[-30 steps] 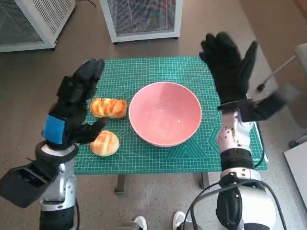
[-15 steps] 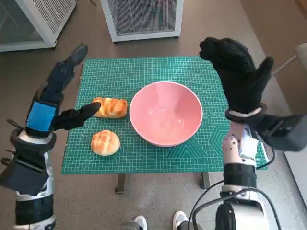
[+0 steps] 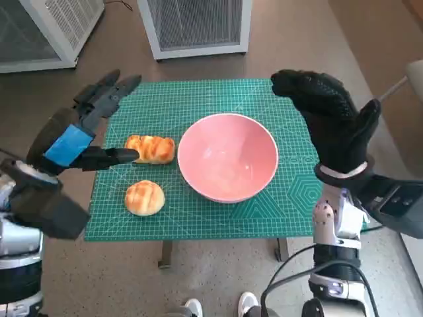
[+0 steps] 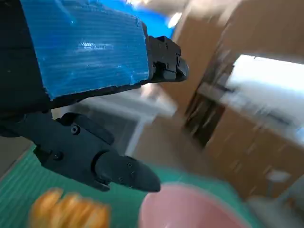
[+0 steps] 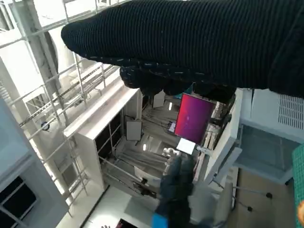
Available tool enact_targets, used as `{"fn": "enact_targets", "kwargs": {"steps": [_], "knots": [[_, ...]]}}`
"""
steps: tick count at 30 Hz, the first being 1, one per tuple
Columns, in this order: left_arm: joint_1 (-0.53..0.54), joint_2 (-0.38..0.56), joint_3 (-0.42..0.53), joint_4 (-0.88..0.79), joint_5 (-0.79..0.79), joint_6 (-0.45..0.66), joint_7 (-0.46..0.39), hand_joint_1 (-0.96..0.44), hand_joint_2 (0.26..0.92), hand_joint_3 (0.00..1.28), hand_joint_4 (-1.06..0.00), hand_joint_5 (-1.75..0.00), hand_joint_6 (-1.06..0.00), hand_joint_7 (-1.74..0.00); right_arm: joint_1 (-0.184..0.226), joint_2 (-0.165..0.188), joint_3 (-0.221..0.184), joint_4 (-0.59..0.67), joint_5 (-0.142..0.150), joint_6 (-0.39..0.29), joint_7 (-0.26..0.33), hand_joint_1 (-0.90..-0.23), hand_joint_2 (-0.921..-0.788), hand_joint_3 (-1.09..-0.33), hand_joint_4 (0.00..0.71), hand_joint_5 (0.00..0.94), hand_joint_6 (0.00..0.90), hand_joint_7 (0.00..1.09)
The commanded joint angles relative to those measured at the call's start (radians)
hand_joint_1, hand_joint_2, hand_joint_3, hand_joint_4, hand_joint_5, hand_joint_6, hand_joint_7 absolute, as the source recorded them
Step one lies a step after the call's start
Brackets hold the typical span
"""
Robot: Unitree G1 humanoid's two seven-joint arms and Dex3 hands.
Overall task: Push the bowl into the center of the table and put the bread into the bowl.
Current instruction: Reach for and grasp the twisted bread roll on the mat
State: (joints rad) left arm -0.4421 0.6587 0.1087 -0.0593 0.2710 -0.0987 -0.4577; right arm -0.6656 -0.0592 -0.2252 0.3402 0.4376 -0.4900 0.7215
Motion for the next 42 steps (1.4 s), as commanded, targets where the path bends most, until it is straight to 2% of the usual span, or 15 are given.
{"fn": "enact_targets", "kwargs": {"steps": [1,7,10,13,16,25,36,42], "knots": [[-0.06,0.027,-0.081,-0.083,0.073,0.218,-0.085,0.02,0.706,0.01,-0.08,-0.01,-0.27,-0.15,0.031,-0.003,0.017,-0.008,0.006,0.014,-0.014,-0.385,-0.878,-0.522,0.499,0.01,0.161,0.8],[-0.101,0.018,-0.146,-0.05,0.139,0.307,-0.095,0.03,0.707,0.01,-0.1,-0.01,-0.32,-0.11,0.033,-0.008,0.021,0.0,0.003,-0.004,-0.012,-0.383,-0.872,-0.53,0.499,0.01,0.163,0.81],[-0.129,0.018,-0.181,-0.016,0.165,0.334,-0.104,0.02,0.71,0.01,-0.1,0.0,-0.34,-0.09,0.034,-0.01,0.024,0.003,-0.001,-0.011,-0.014,-0.377,-0.854,-0.567,0.499,0.009,0.152,0.83],[-0.154,0.017,-0.209,0.017,0.181,0.35,-0.111,0.0,0.711,0.01,-0.11,0.0,-0.34,-0.08,0.033,-0.014,0.025,0.007,-0.002,-0.018,-0.014,-0.373,-0.843,-0.589,0.499,0.008,0.145,0.84],[-0.184,0.007,-0.239,0.065,0.196,0.371,-0.116,-0.01,0.713,0.01,-0.11,0.0,-0.34,-0.07,0.033,-0.016,0.027,0.011,-0.001,-0.022,-0.015,-0.371,-0.839,-0.599,0.499,0.008,0.14,0.84],[-0.269,-0.023,-0.325,0.215,0.233,0.409,-0.117,-0.03,0.717,0.01,-0.12,0.0,-0.32,-0.04,0.035,-0.023,0.031,0.024,-0.002,-0.036,-0.016,-0.37,-0.841,-0.616,0.496,0.006,0.126,0.83],[-0.341,-0.061,-0.407,0.423,0.28,0.39,-0.076,-0.03,0.718,0.01,-0.12,0.0,-0.32,-0.02,0.048,-0.028,0.037,0.02,-0.006,-0.048,-0.02,-0.365,-0.852,-0.618,0.491,0.003,0.124,0.83],[-0.376,-0.08,-0.447,0.521,0.309,0.381,-0.066,-0.05,0.718,0.01,-0.12,0.0,-0.33,-0.02,0.053,-0.03,0.039,0.014,-0.005,-0.044,-0.024,-0.363,-0.853,-0.621,0.491,0.003,0.121,0.83]]}}
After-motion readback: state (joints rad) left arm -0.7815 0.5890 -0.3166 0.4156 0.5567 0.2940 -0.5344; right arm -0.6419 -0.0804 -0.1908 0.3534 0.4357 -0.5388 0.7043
